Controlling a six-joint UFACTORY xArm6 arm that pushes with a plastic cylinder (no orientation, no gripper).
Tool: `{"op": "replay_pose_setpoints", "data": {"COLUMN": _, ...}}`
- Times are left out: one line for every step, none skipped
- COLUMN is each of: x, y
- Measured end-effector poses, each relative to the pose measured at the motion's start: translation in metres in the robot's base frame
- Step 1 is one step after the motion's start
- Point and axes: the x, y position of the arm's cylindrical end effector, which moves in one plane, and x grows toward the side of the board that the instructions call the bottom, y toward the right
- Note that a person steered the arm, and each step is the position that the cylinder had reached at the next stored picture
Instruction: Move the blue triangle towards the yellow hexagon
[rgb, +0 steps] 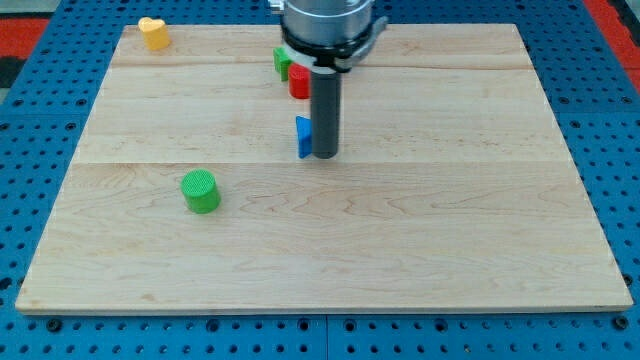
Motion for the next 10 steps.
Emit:
{"op": "replay_pose_setpoints", "data": {"x": 0.0, "y": -0.032}}
{"op": "replay_pose_setpoints", "data": {"x": 0.0, "y": -0.064}}
{"op": "replay_pose_setpoints", "data": {"x": -0.011, "y": -0.082}}
{"op": "replay_pose_setpoints", "data": {"x": -0.034, "y": -0.082}}
{"op": "replay_pose_setpoints", "data": {"x": -0.037, "y": -0.084}}
{"op": "replay_pose_setpoints", "data": {"x": -0.014, "y": -0.085}}
{"op": "replay_pose_setpoints", "data": {"x": 0.016, "y": -0.084}}
{"op": "replay_pose_setpoints", "data": {"x": 0.023, "y": -0.072}}
{"op": "replay_pose_setpoints", "data": {"x": 0.01, "y": -0.049}}
{"op": "replay_pose_setpoints", "data": {"x": -0.01, "y": -0.048}}
